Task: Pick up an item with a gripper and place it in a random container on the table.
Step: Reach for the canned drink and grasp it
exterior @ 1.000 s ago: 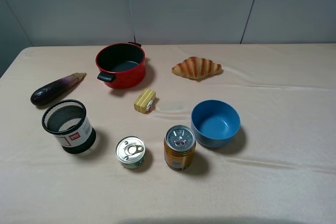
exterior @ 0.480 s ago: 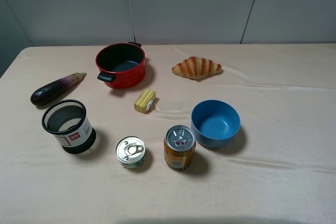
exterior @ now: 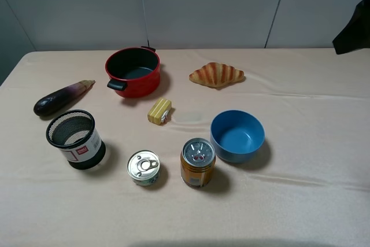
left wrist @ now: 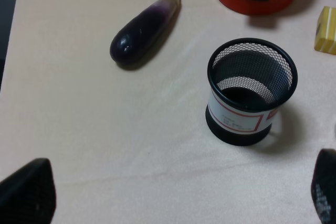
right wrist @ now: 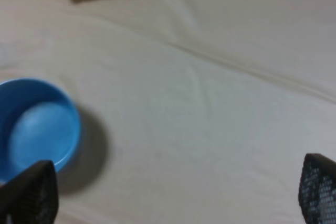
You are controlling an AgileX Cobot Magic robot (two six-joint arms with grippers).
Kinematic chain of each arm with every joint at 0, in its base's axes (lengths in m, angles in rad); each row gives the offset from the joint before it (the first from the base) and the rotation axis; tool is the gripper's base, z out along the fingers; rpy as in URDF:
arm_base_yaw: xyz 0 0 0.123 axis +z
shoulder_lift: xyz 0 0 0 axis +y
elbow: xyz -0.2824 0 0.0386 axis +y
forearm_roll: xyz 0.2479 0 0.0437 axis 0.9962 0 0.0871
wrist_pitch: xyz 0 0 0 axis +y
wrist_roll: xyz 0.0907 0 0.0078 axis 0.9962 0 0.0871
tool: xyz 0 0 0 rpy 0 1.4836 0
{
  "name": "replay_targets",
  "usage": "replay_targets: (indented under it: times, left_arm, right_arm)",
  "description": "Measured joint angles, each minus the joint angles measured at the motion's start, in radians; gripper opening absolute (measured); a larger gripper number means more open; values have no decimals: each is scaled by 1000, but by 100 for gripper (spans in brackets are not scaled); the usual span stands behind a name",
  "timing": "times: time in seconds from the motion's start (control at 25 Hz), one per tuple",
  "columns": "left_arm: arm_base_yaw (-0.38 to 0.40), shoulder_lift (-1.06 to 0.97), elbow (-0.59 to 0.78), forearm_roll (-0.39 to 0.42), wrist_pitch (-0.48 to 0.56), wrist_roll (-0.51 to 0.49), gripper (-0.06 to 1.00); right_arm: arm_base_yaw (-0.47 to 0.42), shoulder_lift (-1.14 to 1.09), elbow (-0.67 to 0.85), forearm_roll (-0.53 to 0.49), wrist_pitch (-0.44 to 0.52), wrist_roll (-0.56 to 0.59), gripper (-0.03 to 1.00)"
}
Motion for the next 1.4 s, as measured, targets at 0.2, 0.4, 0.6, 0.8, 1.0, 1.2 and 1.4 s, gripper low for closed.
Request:
replay_targets:
  times: [0.2,0.4,0.6,0.8,1.0,1.2,1.4]
  left_arm:
    - [0,0,0,0,0,0,99]
    - [0,0,0,0,0,0,99]
    - [0,0,0,0,0,0,99]
    - [0,0,0,0,0,0,99]
    - [0,0,0,0,0,0,99]
    - [0,0,0,0,0,0,99]
    - [0,0,0,0,0,0,99]
  right_arm:
    - [107,52,0,-1,-10,0,69]
    - [202,85,0,-1,-31,-1,69]
    - [281,107,0,-1,-43,-1,69]
    - [349,137,0,-1,-35,-7,69]
    - [421,180,0,-2,-26,-47,69]
    - [496,228,0,0,-26,-106,69]
    - [572,271,0,0,-29,-179,69]
